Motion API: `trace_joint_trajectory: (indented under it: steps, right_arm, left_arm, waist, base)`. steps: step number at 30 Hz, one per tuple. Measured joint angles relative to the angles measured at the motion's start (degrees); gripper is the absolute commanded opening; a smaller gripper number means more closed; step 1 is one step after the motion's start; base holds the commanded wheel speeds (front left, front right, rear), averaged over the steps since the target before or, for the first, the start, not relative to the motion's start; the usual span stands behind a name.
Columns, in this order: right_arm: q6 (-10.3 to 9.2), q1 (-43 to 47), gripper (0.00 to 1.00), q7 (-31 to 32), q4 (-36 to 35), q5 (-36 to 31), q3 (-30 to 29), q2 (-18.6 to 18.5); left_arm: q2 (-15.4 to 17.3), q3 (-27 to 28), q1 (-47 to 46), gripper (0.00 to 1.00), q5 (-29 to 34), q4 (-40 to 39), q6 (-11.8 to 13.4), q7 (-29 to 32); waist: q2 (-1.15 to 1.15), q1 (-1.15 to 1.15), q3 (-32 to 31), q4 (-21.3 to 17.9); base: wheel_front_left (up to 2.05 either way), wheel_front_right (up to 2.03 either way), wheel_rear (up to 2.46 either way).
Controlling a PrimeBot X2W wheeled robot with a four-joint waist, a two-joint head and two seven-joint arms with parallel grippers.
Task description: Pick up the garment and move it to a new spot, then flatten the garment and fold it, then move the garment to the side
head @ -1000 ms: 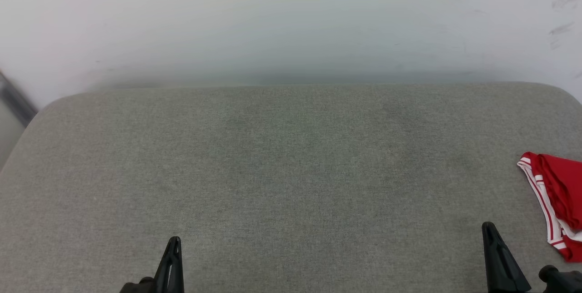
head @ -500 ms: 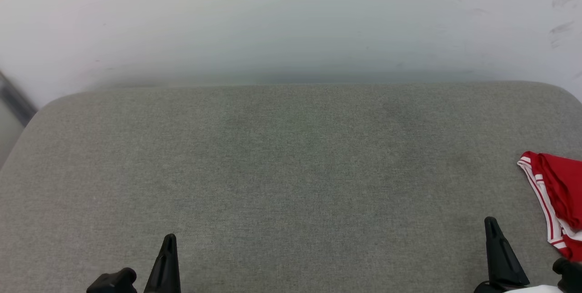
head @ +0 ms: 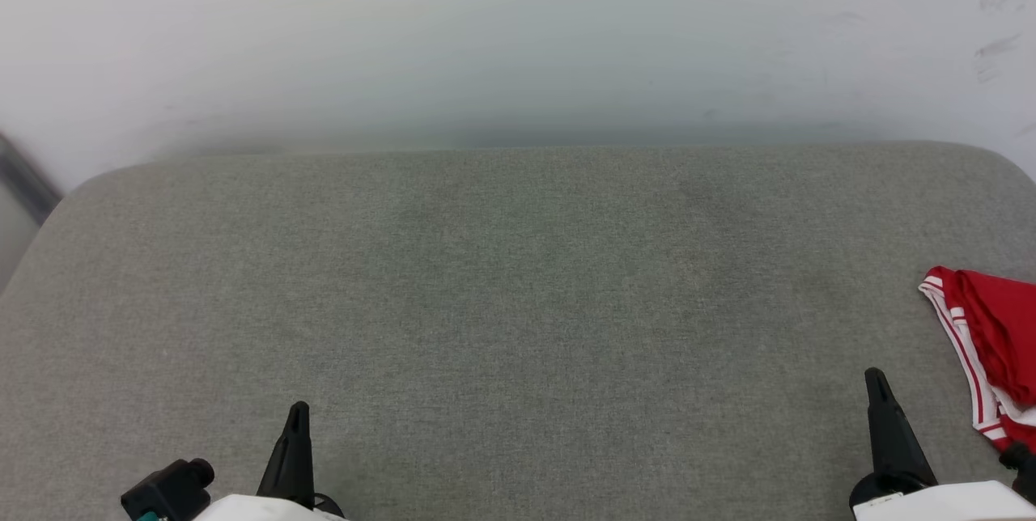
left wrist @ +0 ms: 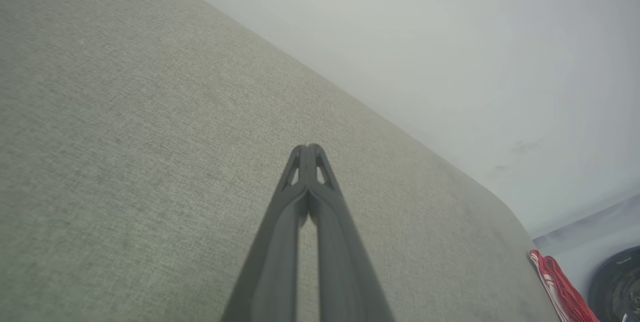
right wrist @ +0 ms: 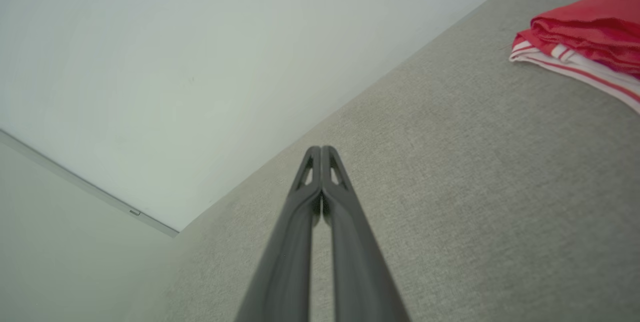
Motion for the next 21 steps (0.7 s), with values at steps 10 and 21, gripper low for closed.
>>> trace_joint_trajectory:
  steps: [10,21]
  right_arm:
    - [-0.01,-2.15,0.0,2.18,1.26,9.22,-0.08,-0.22]
    - [-0.01,-3.55,0.0,4.03,2.5,16.74,-0.3,-0.35]
  left_arm:
    - [0.22,0.8,-2.22,0.0,-10.13,1.36,-1.18,2.02]
    - [0.31,1.44,-3.67,0.0,-18.35,2.58,-1.92,3.96]
  waist:
    - [0.0,0.0,0.13,-0.21]
    - [0.0,0.0,0.26,-0.41]
  base:
    - [0.0,0.0,0.0]
    - [0.0,0.0,0.0]
